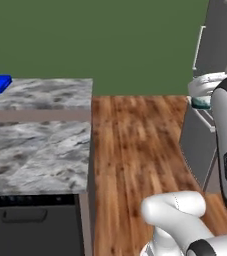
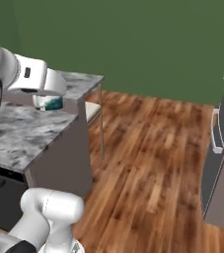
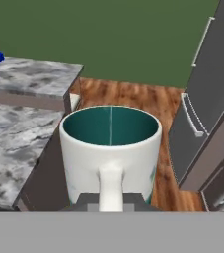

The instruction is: There is a tray on the dining counter. Grab the cup, mug, and pitcher and place them on the tray. The pitcher may be placed next to the tray if it cannot fit the tray.

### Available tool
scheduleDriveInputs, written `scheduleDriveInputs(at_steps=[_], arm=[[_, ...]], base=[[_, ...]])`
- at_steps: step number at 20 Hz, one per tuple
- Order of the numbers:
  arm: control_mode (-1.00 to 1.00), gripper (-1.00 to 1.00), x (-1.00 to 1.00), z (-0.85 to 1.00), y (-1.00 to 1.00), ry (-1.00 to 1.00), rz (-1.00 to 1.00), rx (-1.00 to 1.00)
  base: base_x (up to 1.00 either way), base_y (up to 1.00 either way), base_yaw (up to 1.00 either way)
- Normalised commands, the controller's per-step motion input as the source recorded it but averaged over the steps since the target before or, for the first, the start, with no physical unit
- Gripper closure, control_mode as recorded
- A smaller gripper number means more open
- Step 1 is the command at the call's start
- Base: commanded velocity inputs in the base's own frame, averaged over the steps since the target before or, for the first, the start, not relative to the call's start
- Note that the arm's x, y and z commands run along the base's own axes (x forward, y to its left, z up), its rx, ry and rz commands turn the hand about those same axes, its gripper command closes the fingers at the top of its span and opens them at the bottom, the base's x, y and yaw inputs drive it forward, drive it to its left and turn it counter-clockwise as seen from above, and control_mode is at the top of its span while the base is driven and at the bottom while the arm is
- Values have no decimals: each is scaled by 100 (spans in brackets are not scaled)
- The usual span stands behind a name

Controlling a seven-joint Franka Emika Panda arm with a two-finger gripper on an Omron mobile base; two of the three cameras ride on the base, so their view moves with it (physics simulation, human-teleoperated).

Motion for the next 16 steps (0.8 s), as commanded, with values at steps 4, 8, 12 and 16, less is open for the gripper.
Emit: scheduleDriveInputs(at_steps=[4, 8, 12, 16], arm=[[100, 100, 0, 0, 0, 0, 0, 0], [100, 100, 0, 0, 0, 0, 0, 0], [100, 100, 0, 0, 0, 0, 0, 0], [100, 100, 0, 0, 0, 0, 0, 0]], base=[[61, -60, 9], [70, -45, 0], [90, -27, -1], [95, -22, -2]])
